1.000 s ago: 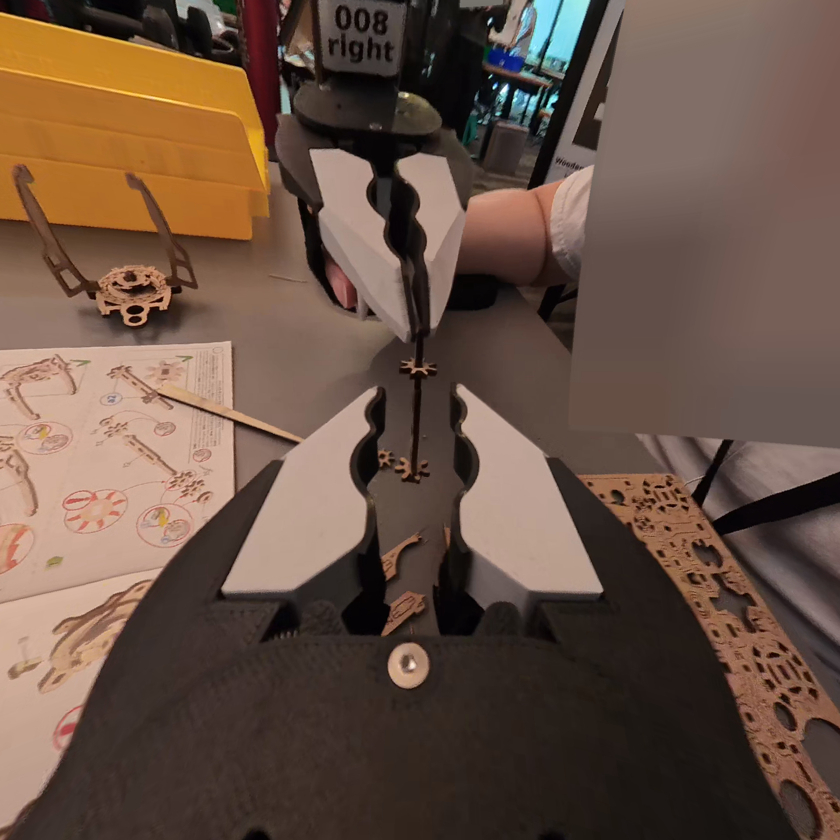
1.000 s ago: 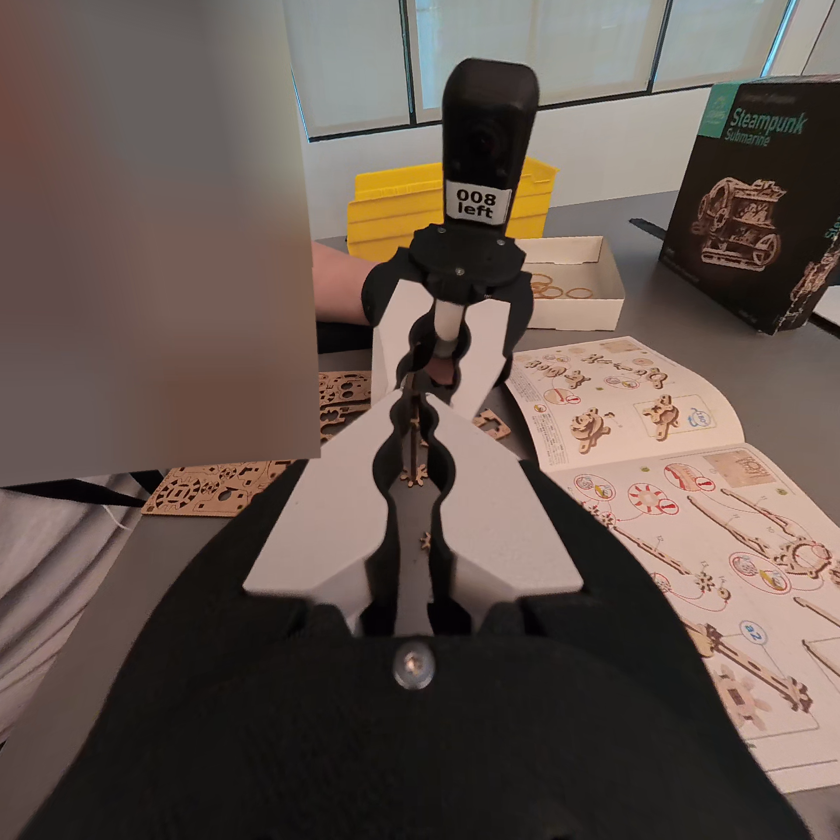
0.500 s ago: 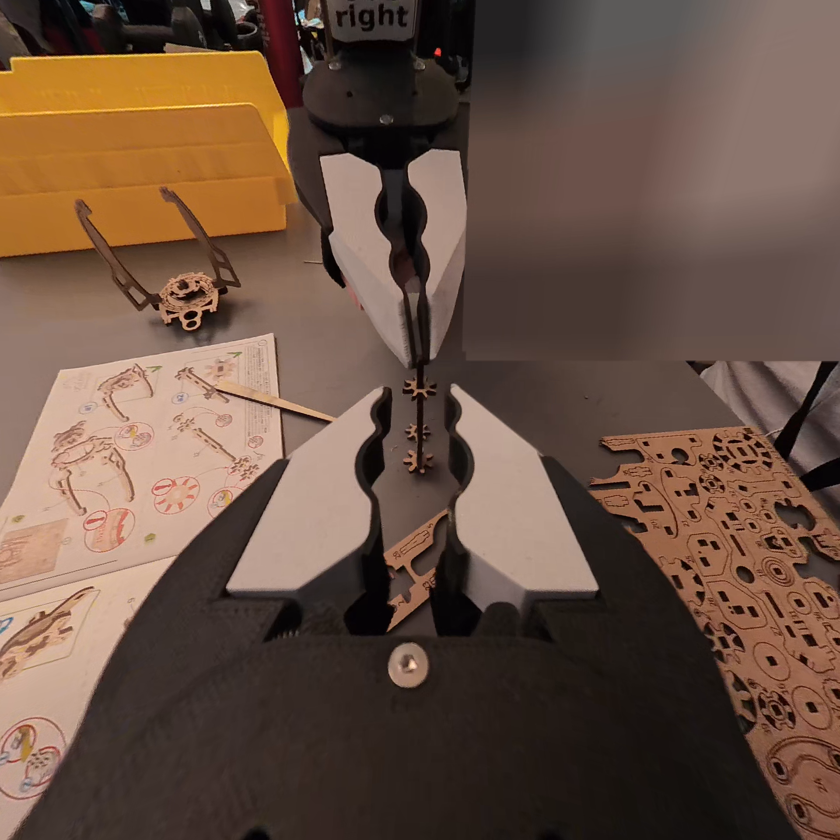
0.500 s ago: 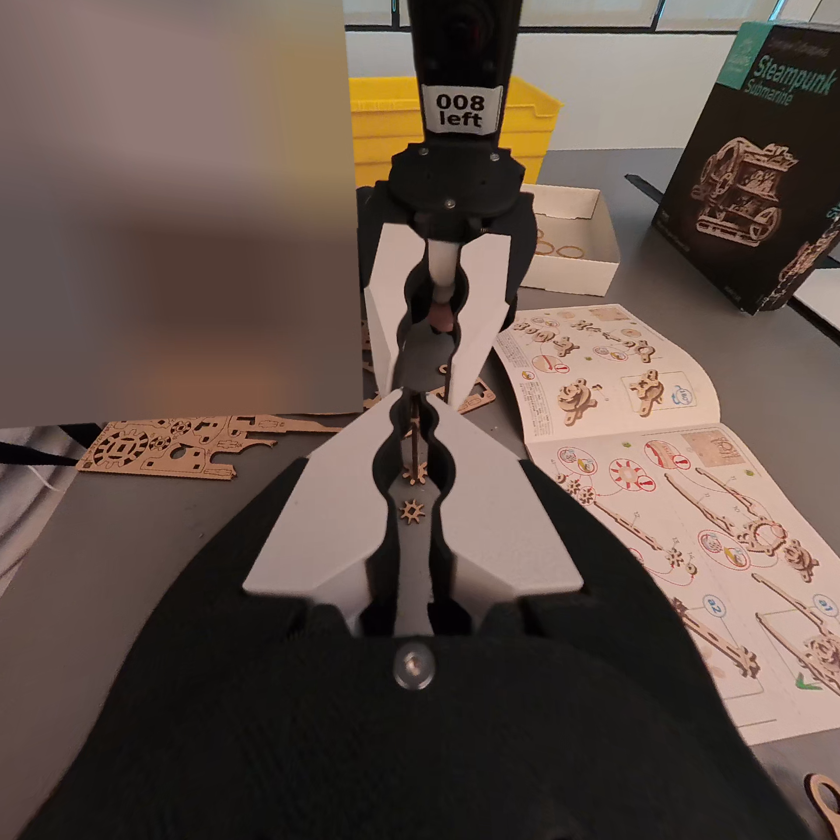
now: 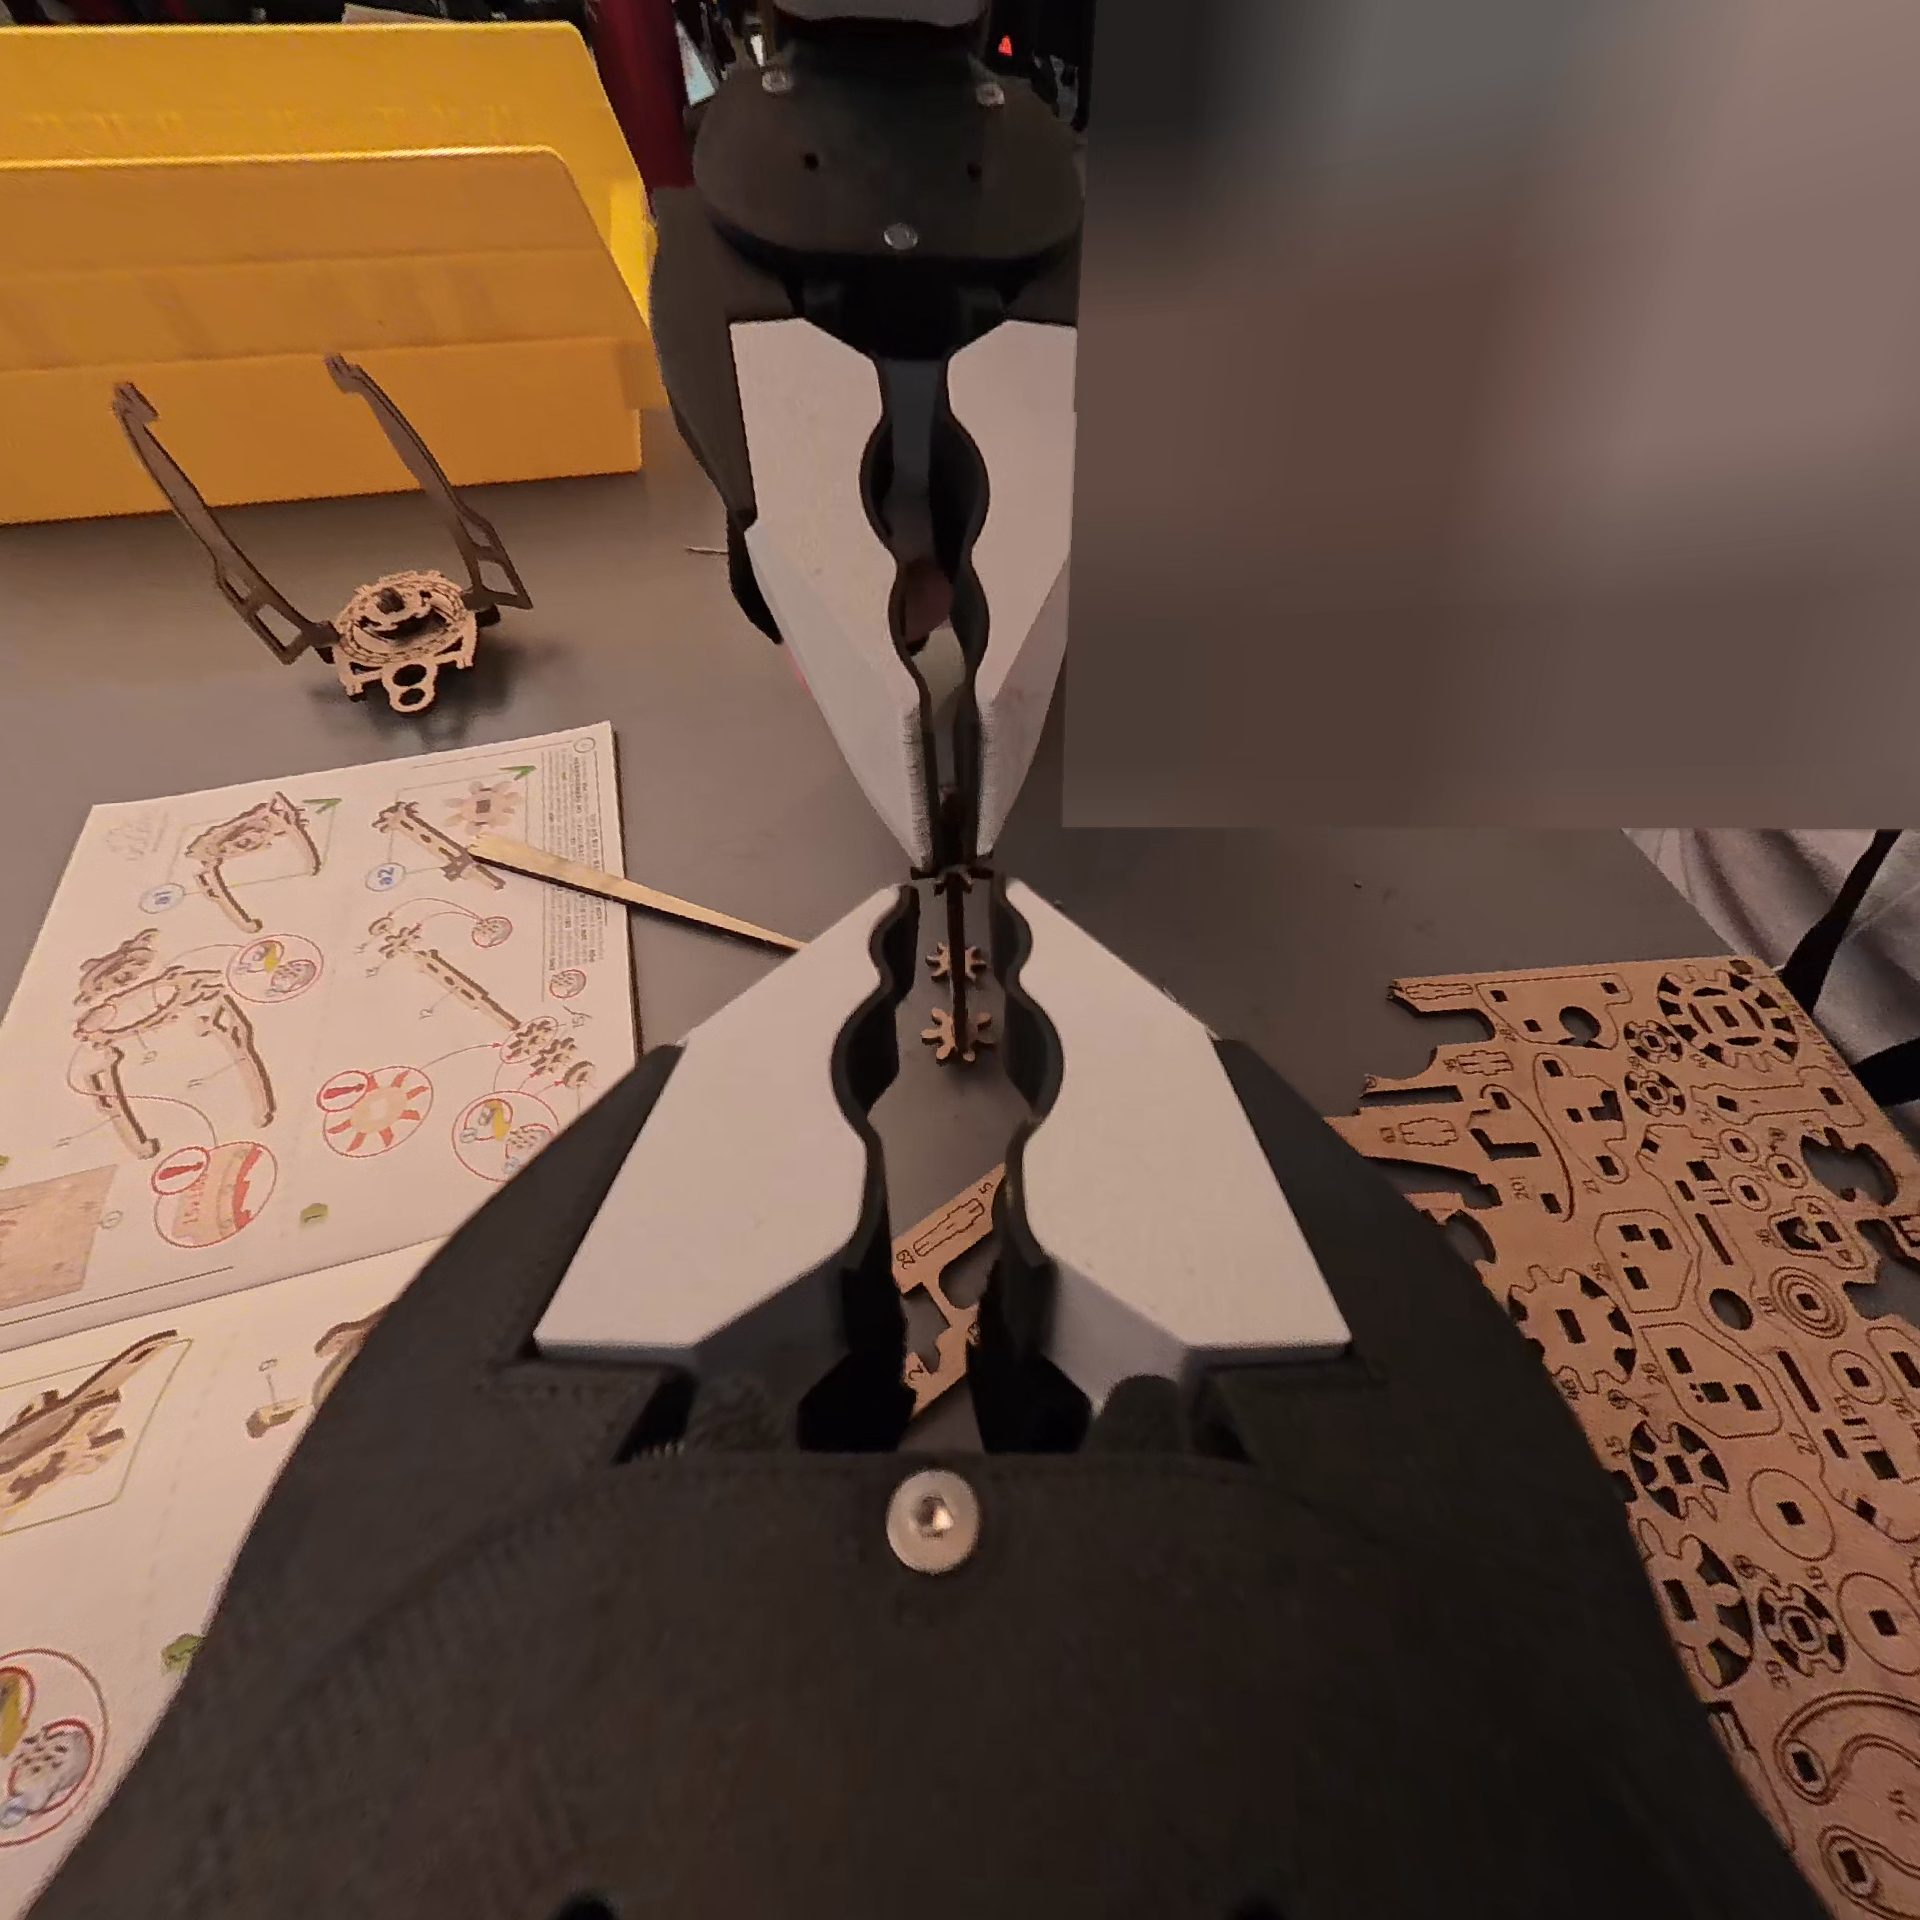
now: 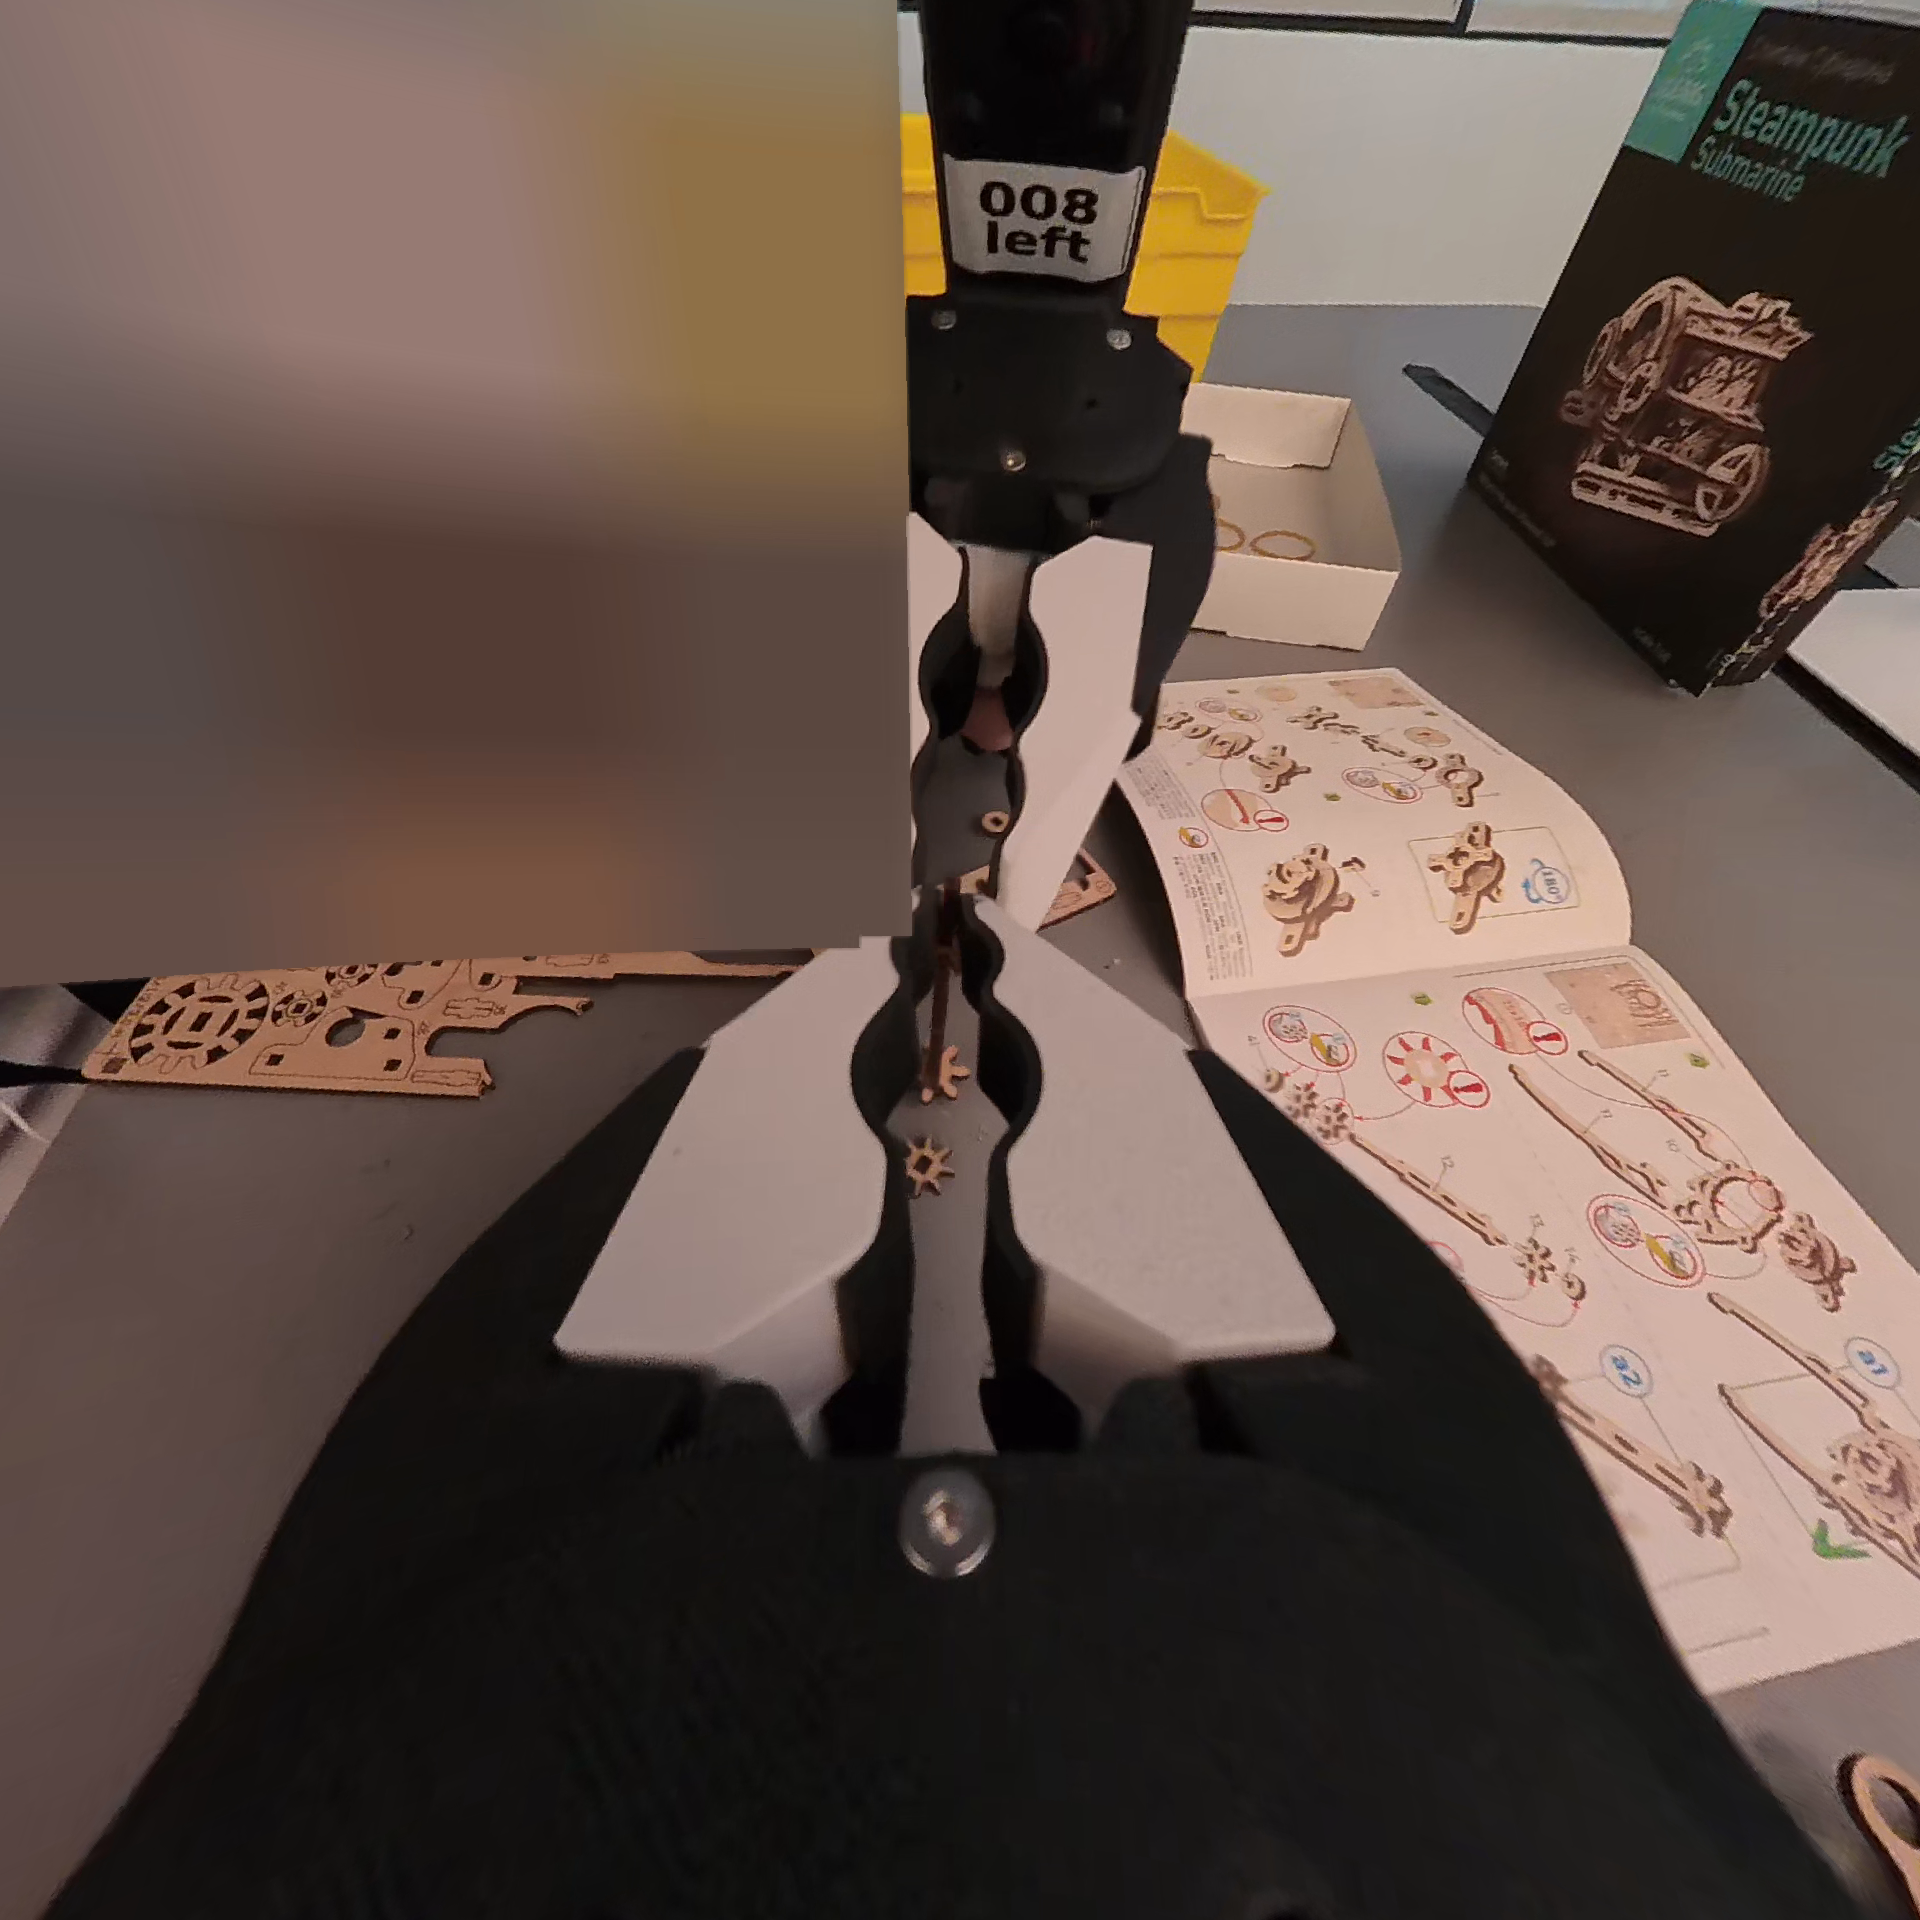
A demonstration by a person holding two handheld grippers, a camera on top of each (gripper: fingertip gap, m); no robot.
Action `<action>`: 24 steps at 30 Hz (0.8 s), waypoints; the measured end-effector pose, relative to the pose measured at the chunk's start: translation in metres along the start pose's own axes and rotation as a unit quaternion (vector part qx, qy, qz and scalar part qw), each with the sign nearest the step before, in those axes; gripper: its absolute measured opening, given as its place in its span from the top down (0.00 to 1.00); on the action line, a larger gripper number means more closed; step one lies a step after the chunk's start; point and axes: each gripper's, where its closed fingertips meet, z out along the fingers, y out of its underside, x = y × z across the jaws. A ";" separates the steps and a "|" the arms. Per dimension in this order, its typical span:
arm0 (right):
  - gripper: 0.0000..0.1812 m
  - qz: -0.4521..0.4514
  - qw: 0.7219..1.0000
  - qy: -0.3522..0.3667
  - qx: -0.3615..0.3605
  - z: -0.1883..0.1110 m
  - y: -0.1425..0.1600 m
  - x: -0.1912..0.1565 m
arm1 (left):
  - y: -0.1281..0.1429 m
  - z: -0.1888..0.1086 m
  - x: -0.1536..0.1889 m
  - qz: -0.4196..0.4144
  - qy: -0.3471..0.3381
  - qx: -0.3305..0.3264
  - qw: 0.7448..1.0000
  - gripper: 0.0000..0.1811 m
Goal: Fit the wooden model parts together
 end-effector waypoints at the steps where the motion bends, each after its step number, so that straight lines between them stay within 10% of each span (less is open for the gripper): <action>1: 1.00 0.006 1.000 -0.001 0.002 0.000 0.000 0.000 | 0.002 0.000 0.000 0.003 -0.001 -0.005 1.000 0.94; 24: 1.00 0.006 1.000 -0.007 0.024 0.002 0.001 -0.002 | -0.018 -0.009 0.004 0.013 0.002 0.038 0.999 0.84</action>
